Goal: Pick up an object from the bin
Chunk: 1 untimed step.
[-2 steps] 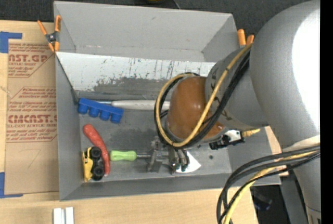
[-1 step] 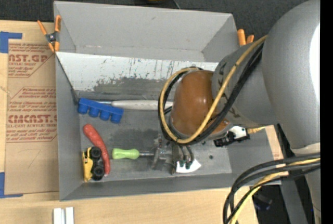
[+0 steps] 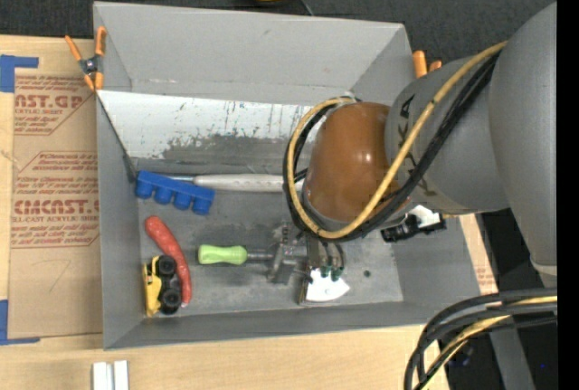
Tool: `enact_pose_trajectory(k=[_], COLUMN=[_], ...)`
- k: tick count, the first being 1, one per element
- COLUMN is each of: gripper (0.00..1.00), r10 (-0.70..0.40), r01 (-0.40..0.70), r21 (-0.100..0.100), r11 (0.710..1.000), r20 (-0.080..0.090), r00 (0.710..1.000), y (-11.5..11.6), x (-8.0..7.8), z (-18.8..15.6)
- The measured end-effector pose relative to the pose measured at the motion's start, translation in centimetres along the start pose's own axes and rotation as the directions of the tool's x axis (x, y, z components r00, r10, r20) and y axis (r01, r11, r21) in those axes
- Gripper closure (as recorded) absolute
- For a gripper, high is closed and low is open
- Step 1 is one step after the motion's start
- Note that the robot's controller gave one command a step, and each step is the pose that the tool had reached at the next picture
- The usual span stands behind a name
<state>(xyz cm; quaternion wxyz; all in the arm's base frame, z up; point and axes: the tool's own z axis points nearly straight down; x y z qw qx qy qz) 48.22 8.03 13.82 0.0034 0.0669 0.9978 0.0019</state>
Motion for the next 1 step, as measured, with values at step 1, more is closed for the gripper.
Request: enact_pose_trajectory(k=[1], gripper=[1.00], r10=[0.000], r01=[0.000], r21=[-0.001], r11=[1.000], r20=[-0.001], r00=[1.000], y=[0.03], x=[0.02], z=[-2.12])
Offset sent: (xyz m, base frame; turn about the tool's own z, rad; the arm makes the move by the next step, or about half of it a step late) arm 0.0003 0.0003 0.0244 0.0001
